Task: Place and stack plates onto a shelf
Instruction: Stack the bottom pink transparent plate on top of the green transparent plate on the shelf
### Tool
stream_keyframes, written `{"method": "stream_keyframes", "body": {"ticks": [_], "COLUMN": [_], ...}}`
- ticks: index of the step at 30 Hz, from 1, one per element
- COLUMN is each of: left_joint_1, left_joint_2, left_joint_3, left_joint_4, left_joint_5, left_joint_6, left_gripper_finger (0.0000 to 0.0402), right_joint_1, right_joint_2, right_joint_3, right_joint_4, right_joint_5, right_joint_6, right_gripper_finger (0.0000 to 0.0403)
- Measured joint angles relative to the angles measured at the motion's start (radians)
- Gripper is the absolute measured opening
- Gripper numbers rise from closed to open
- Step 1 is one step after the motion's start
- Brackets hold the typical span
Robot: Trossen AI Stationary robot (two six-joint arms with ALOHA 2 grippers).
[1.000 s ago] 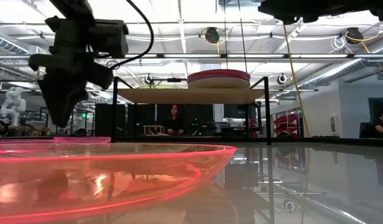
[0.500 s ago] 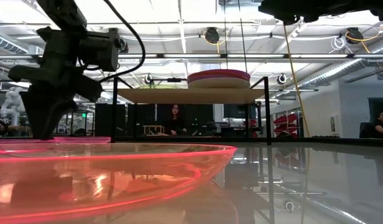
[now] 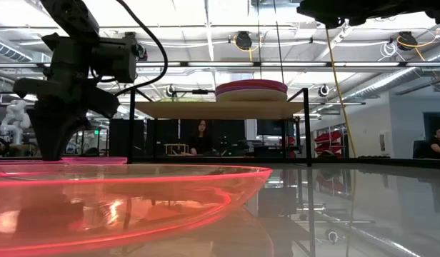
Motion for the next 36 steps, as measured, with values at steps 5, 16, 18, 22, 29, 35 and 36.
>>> {"method": "stream_keyframes", "body": {"ticks": [5,16,18,22,29,35,36], "left_joint_1": [0.001,-0.014,-0.019,-0.023,-0.023,-0.023,-0.023], "left_joint_2": [0.000,0.000,0.000,0.000,0.000,0.000,0.000], "left_joint_3": [0.000,0.000,0.000,0.000,0.000,0.000,0.000], "left_joint_4": [0.000,0.000,0.000,0.000,-0.001,-0.001,-0.001], "left_joint_5": [0.002,0.005,-0.004,-0.017,-0.018,-0.004,-0.004], "left_joint_6": [0.016,0.022,0.021,0.017,0.018,0.021,0.021], "left_gripper_finger": [0.0078,0.0076,0.0076,0.0076,0.0071,0.0007,0.0005], "right_joint_1": [0.000,0.000,0.000,0.000,0.000,0.000,0.000], "right_joint_2": [0.000,0.000,0.000,0.001,0.023,0.038,0.039], "right_joint_3": [0.000,0.000,0.000,0.000,0.000,0.000,0.000], "right_joint_4": [0.000,0.000,0.000,0.000,-0.001,0.000,0.000], "right_joint_5": [0.000,0.000,0.000,0.000,0.000,0.000,0.000], "right_joint_6": [0.000,0.000,0.000,0.000,0.008,0.008,0.008], "right_gripper_finger": [0.0120,0.0120,0.0120,0.0120,0.0120,0.0120,0.0120]}}
